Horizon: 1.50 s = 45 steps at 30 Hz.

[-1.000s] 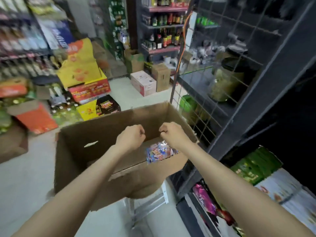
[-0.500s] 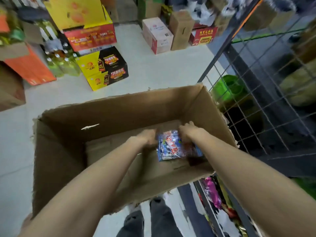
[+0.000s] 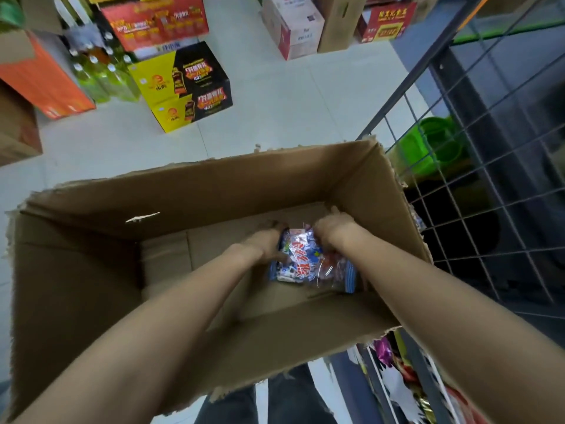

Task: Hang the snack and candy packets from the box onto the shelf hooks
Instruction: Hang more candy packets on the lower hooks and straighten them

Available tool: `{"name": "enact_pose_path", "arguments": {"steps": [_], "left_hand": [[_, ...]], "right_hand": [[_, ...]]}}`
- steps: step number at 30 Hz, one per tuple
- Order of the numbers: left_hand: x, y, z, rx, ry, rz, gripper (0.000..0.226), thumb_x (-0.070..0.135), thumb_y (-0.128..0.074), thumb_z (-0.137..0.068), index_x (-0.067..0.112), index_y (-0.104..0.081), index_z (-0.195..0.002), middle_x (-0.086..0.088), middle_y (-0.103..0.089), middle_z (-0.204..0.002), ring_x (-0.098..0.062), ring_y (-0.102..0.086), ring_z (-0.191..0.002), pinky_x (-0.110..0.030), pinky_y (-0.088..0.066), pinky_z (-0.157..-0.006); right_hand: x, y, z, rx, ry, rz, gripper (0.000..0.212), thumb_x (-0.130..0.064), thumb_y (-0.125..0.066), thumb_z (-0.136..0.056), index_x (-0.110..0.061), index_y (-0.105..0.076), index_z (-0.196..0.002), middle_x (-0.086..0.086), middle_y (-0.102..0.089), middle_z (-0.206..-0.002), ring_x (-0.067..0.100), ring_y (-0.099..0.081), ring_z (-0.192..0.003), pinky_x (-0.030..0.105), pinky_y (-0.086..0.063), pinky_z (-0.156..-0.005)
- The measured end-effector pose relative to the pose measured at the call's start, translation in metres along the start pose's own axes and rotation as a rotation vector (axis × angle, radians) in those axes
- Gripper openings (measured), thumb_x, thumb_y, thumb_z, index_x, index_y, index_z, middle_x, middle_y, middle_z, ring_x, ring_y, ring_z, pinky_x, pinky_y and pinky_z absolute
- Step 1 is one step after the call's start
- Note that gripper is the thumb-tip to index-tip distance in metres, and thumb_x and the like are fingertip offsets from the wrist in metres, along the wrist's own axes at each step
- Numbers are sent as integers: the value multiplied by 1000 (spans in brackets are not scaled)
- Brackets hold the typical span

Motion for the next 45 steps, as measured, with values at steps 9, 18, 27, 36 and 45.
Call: {"name": "enact_pose_path", "arguments": {"steps": [9,18,27,36,45], "left_hand": [[-12,-1,-1,107,-47,-116,93,43,-78,-71,14,-29,-145,-10,-23,-153,-27,-24,-139,-34,-23,-112],[-2,43,27,244,-220,98,58,24,-81,-70,10,-57,-121,-9,-62,-119,-24,-57,-109,-27,-42,-83],[-2,82,89,481,-280,177,33,22,-77,-74,12,-66,-104,-4,-69,-106,-19,-63,-97,-31,-50,-81],[20,100,158,571,-314,512,16,22,-77,-76,25,-65,-85,2,-71,-88,-11,-67,-81,-28,-52,-74],[119,94,280,793,-429,542,30,27,-73,-81,23,-55,-104,16,-60,-86,4,-59,-71,-10,-42,-54]], "right_hand": [[-10,8,-8,47,56,-204,54,-35,-70,-83,-10,-49,-126,12,-53,-130,28,-53,-116,33,-45,-89],[-30,59,42,345,207,-327,32,-31,-74,-78,-21,-65,-107,7,-64,-109,26,-60,-100,30,-40,-72],[-3,63,120,717,-51,-683,77,-48,-79,-67,-24,-39,-129,1,-61,-111,25,-57,-108,38,-44,-84],[20,39,197,969,98,-1281,30,-28,-86,-64,-21,-71,-89,-9,-70,-75,12,-65,-72,28,-50,-72],[32,30,344,1379,298,-1358,10,-13,-75,-78,-17,-67,-75,-20,-54,-41,-7,-47,-41,12,-34,-45]]}}
Point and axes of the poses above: each hand's wrist, its own z-axis away from the middle knuckle, its own y-axis out of the back of the hand, x = y × z, the point moved 4 cm from there along -z, towards the middle knuckle
